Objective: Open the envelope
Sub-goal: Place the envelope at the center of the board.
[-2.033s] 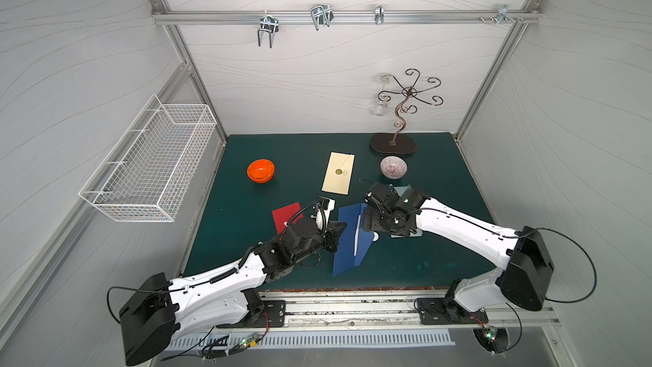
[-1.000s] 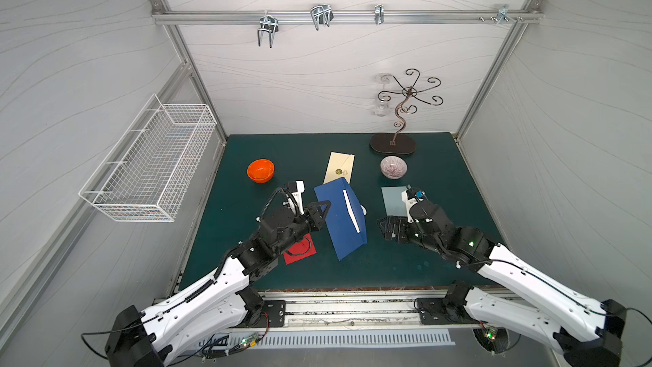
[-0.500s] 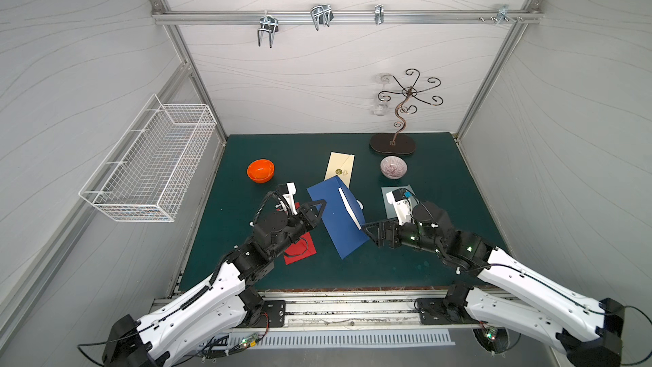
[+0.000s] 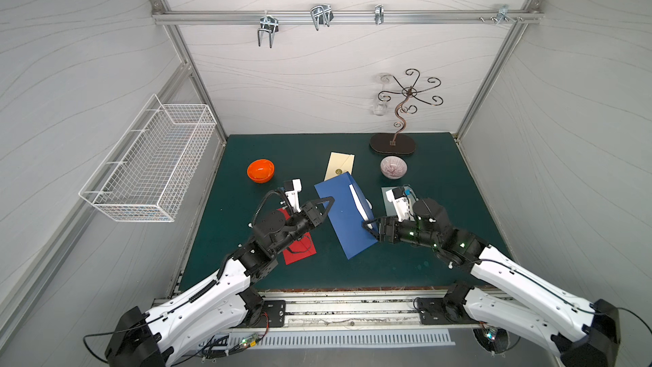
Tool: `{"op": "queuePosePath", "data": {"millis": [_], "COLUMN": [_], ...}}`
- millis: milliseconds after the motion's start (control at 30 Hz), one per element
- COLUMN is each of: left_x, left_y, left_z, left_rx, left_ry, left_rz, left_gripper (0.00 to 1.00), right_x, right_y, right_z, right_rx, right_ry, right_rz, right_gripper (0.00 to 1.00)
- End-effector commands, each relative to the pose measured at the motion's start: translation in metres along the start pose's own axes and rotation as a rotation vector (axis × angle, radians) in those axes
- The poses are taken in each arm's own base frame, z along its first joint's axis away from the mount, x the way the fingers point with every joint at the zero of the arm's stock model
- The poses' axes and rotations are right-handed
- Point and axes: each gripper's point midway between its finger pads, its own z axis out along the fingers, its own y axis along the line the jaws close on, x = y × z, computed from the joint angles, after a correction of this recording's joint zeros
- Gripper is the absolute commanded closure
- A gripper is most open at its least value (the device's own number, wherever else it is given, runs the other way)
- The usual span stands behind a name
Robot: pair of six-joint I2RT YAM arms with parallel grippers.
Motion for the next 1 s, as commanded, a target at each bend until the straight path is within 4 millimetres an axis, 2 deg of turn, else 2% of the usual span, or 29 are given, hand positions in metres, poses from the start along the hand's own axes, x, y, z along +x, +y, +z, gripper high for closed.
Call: {"op": "queuePosePath", "data": {"millis": [0, 133, 267, 600, 700, 867, 967], "left_x": [-0.011, -0.009, -0.009, -0.006, -0.006, -0.007, -0.006], "left_y": [-0.030, -0.032, -0.033, -0.034, -0.038, -0.035, -0.035], "left_z": [0.000, 0.004, 0.005, 0.006, 0.005, 0.004, 0.004], "left_rx": [0.147, 0.171, 0.175, 0.175, 0.187, 0.172, 0.172], "left_ry": [-0.023, -0.001, 0.002, 0.022, 0.027, 0.022, 0.022], "left_rz": [-0.060, -0.082, -0.081, -0.075, -0.068, -0.061, -0.060], "left_gripper": [1.00, 1.00, 1.00, 1.00, 1.00, 1.00, 1.00], "right_x": [-0.003, -0.006, -0.009, -0.013, -0.016, -0.018, -0.019], "right_y": [0.012, 0.006, 0.012, 0.014, 0.016, 0.016, 0.017], "right_z": [-0.008, -0.014, -0.018, -0.015, -0.017, -0.020, -0.020], "right_rx": [-0.106, -0.142, -0.215, -0.272, -0.297, -0.318, -0.334], "right_ry": [0.005, 0.008, 0.015, 0.026, 0.019, 0.012, 0.017], "right_rz": [0.024, 0.066, 0.094, 0.149, 0.155, 0.154, 0.159], "right_gripper": [0.23, 0.27, 0.32, 0.43, 0.48, 0.58, 0.70]}}
